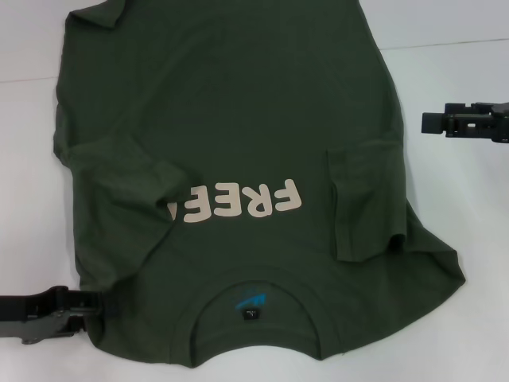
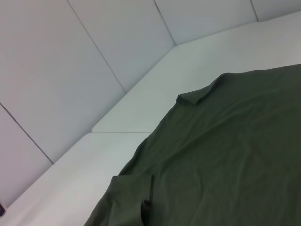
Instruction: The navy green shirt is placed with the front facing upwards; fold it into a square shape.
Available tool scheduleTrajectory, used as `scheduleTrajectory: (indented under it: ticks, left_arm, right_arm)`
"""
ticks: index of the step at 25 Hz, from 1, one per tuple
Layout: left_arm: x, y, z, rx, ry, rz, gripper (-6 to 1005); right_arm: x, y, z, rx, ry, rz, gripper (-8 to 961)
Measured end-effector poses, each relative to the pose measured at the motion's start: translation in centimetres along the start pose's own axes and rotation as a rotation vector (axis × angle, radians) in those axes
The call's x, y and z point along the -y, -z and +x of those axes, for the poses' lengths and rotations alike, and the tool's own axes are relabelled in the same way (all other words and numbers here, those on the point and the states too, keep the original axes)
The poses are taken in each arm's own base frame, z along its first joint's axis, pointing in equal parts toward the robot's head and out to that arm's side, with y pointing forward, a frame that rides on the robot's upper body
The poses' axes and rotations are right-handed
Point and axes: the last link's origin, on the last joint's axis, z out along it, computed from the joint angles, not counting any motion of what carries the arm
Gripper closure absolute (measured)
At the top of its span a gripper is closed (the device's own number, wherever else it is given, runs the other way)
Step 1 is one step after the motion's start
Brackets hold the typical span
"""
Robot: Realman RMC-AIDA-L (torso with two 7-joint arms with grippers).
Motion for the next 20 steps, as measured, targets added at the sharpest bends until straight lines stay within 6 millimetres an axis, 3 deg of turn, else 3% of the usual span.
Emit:
scheduleTrajectory:
  ticks: [16, 20]
  left_arm:
    - [0.74, 0.48, -0.53, 0.027, 0.007, 0.041, 723]
    - [0.46, 0.89, -0.35, 0.018, 0.002, 0.026, 869]
  right_arm:
    - [0.01, 0.05, 0.06, -0.006, -0.009, 0.000, 8]
    - [0.04, 0.11, 0.06, -0.007, -0.009, 0.001, 8]
